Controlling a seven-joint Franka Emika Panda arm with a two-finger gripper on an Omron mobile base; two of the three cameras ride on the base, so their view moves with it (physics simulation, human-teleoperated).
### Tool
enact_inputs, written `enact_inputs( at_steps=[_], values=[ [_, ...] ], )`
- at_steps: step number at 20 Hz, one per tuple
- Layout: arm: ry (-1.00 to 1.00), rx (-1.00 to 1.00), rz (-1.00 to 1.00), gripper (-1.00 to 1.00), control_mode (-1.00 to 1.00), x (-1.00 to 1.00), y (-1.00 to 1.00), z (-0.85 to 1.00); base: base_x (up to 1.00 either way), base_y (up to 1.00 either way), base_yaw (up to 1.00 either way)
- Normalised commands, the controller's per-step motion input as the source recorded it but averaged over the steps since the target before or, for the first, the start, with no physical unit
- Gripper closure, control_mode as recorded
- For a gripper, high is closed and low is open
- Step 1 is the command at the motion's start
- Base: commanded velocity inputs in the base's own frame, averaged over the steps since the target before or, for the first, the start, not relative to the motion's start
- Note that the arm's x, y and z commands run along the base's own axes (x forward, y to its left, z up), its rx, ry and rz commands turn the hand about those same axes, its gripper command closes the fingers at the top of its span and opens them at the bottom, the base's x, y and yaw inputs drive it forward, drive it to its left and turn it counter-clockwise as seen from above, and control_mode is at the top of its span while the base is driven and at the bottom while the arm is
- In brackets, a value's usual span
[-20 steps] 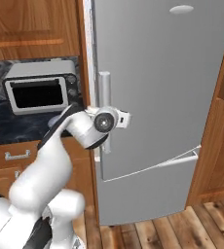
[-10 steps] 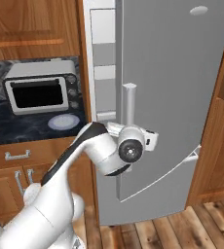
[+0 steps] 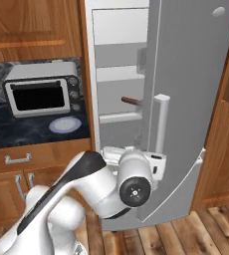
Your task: Move the hot dog bun to the plate on the dining table and place the condiment next to that plate. Then navigate to the fridge and take the sausage and place it on the plate as well.
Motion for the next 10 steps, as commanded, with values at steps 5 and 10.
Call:
enact_inputs(
  at_steps=[5, 10],
  values=[
    [0.01, -0.28, 0.01, -1.00, -1.00, -0.67, 1.00, 0.00, 0.00, 0.00, 0.00],
    [0.14, -0.15, 0.02, -1.00, -1.00, 0.74, 0.92, 0.00, 0.00, 0.00, 0.00]
  ],
)
